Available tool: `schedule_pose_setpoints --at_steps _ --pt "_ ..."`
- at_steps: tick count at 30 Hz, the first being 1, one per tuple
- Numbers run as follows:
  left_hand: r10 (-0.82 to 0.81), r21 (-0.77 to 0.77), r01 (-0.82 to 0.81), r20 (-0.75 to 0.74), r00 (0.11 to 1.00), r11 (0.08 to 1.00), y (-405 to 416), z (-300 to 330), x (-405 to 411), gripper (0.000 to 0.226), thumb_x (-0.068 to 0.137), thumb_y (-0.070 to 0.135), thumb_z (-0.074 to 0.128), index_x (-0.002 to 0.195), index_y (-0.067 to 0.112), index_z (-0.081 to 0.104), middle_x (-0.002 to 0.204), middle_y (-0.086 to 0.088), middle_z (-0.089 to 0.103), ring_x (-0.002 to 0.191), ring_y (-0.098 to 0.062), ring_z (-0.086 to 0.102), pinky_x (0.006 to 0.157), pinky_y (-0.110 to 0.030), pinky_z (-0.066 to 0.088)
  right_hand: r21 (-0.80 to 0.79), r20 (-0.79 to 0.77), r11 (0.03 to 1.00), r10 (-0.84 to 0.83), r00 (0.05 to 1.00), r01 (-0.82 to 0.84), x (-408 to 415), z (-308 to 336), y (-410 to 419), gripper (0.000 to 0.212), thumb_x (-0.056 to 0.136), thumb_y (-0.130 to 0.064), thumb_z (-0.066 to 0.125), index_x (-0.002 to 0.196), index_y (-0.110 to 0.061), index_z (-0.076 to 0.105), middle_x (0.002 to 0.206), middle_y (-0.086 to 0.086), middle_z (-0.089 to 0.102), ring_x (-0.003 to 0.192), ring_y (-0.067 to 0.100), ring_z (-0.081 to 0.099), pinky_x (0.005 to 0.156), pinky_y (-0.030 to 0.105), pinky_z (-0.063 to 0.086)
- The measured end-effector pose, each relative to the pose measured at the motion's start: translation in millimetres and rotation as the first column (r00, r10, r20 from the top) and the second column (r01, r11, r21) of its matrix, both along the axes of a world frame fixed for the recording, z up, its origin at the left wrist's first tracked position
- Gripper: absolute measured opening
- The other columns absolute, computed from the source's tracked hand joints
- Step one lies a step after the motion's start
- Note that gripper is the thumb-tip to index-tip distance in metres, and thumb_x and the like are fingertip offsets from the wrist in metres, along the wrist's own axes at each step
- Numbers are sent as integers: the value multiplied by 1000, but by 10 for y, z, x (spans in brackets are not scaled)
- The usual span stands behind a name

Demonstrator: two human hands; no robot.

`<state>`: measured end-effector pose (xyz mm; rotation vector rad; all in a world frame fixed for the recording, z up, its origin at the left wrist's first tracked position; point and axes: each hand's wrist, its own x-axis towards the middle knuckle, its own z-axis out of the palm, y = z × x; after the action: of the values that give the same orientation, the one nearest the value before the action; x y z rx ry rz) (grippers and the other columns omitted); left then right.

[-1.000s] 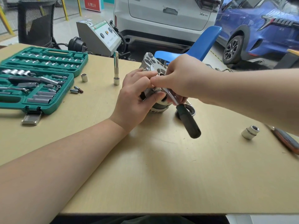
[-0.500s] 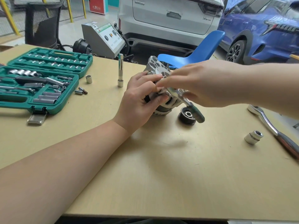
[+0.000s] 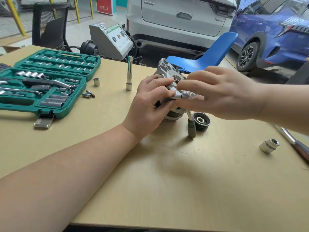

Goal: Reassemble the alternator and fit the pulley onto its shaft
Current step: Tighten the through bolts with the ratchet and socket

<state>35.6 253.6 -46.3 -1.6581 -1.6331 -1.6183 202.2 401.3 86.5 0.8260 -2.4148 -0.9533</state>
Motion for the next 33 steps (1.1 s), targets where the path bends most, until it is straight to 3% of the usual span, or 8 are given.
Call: schedule_pose_setpoints --at_steps 5,13,18,24,28,33 --pt "2 1 -2 6 1000 1000 -7 11 13 15 93 11 85 100 0 77 134 -15 71 134 -47 55 118 -55 41 47 -135 995 91 987 -85 -33 -165 38 16 98 -12 69 110 -20 77 114 10 75 95 31 73 74 38 54" --pt "-4 15 4 -10 1000 1000 3 -2 -5 14 93 9 84 99 -2 78 134 -16 70 133 -45 57 118 -60 40 -9 -206 996 82 975 -86 -3 -241 45 16 97 -12 69 111 -19 75 115 10 73 95 32 70 75 39 52" --pt "0 11 0 -13 1000 1000 5 -7 -16 14 94 9 83 100 -2 78 134 -16 70 133 -45 56 117 -61 41 -55 -200 996 59 978 -71 1 -263 44 19 96 -10 72 112 -18 79 110 13 75 90 32 72 70 39 53" --pt "2 6 -2 -33 999 1000 -15 -14 -42 17 97 12 80 110 2 78 136 -14 70 136 -41 56 117 -58 42 -192 -164 981 4 986 -36 19 -242 -57 22 101 -13 68 120 -7 77 121 14 75 96 35 74 71 44 55" --pt "-1 29 2 -19 1000 1000 -39 20 -20 28 97 14 81 121 2 73 135 -12 71 137 -33 58 118 -58 43 -241 -121 970 -11 993 -19 -13 -252 -137 20 103 -7 63 115 0 77 122 22 73 95 40 72 82 48 59" --pt "4 21 -4 -6 1000 1000 -58 26 -33 21 91 12 86 102 -4 78 134 -17 72 133 -16 54 119 -57 43 -296 -47 955 -10 999 -4 -23 -202 -93 23 104 -6 59 121 2 74 123 21 73 106 40 71 94 45 55"
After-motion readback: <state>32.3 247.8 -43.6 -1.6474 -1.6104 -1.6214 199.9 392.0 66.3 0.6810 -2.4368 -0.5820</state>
